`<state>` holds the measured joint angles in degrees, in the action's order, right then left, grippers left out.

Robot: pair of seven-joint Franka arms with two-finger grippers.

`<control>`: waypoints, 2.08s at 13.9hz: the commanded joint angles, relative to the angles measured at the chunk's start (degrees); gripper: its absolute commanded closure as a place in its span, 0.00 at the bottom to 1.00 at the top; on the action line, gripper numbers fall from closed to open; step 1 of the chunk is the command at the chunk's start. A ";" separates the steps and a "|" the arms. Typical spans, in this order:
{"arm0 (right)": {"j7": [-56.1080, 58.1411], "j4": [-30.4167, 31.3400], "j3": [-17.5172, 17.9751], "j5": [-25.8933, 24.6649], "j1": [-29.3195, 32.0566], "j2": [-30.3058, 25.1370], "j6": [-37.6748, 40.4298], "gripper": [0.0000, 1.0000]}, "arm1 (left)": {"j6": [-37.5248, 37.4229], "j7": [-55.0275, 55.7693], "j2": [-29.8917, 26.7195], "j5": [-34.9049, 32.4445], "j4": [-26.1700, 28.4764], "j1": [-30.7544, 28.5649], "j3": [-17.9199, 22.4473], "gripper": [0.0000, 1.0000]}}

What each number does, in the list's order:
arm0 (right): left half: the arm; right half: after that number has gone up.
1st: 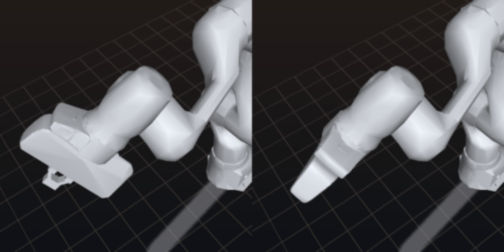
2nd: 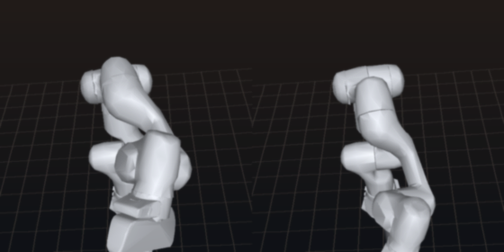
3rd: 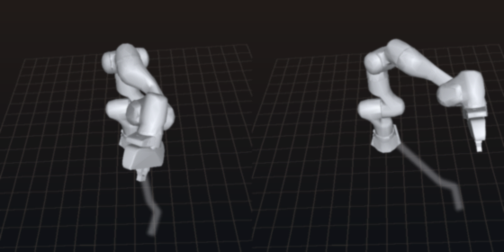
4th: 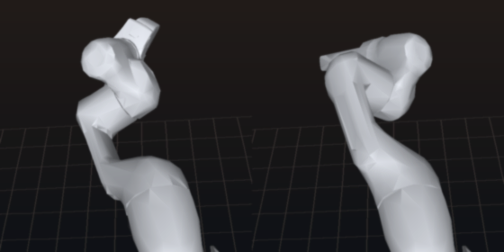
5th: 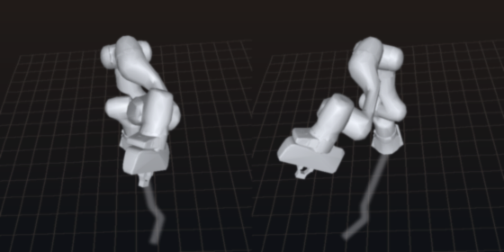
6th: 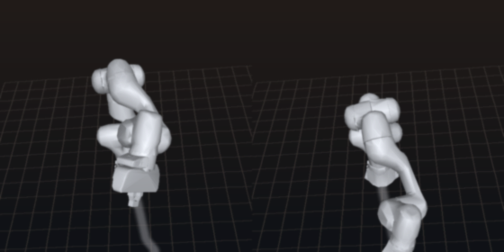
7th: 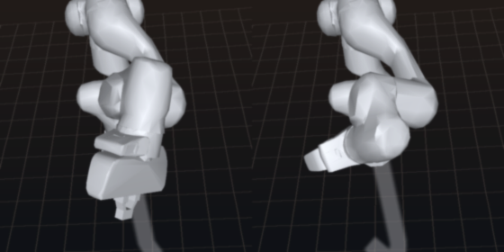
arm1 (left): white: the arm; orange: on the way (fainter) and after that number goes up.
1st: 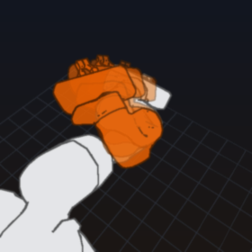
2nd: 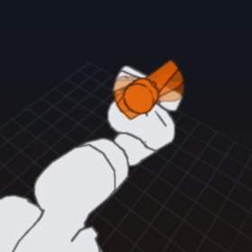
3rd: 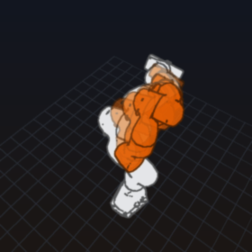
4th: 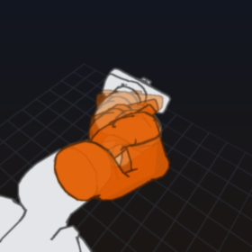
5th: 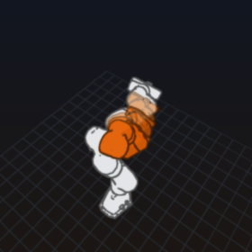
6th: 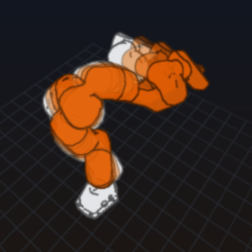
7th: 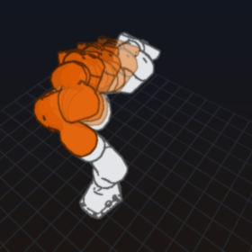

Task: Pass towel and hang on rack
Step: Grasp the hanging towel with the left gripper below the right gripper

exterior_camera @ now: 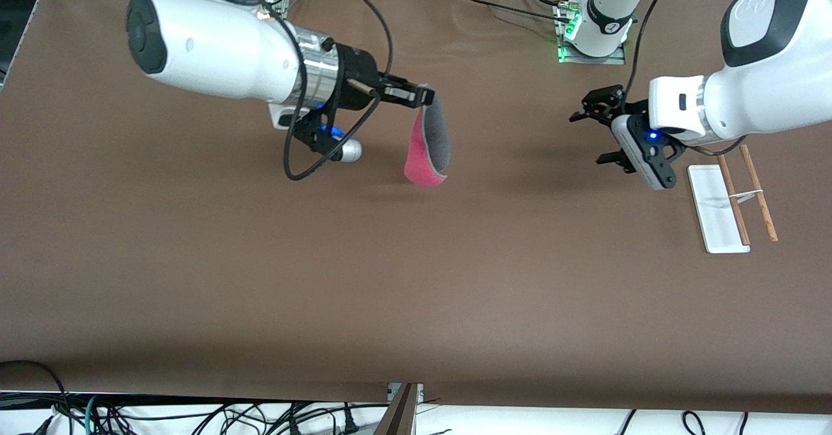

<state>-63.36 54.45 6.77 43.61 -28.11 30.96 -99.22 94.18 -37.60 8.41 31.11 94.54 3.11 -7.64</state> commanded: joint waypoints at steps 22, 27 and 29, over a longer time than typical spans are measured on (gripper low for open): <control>-7.57 0.57 -0.80 2.80 -3.44 0.33 -6.07 1.00 | 10.59 -42.72 21.47 35.95 -10.25 9.28 -1.33 0.84; -8.36 0.66 -0.88 2.71 -3.70 0.41 -6.16 1.00 | 8.49 -44.14 21.56 36.04 -10.17 8.32 -1.24 1.00; -8.36 0.66 -0.88 2.71 -3.70 0.50 -6.16 1.00 | 7.43 -44.14 21.56 36.04 -10.17 7.61 -1.24 1.00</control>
<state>-70.65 54.73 6.46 46.02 -31.19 31.86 -104.71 103.80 -80.27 29.09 65.88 85.86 11.54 -8.85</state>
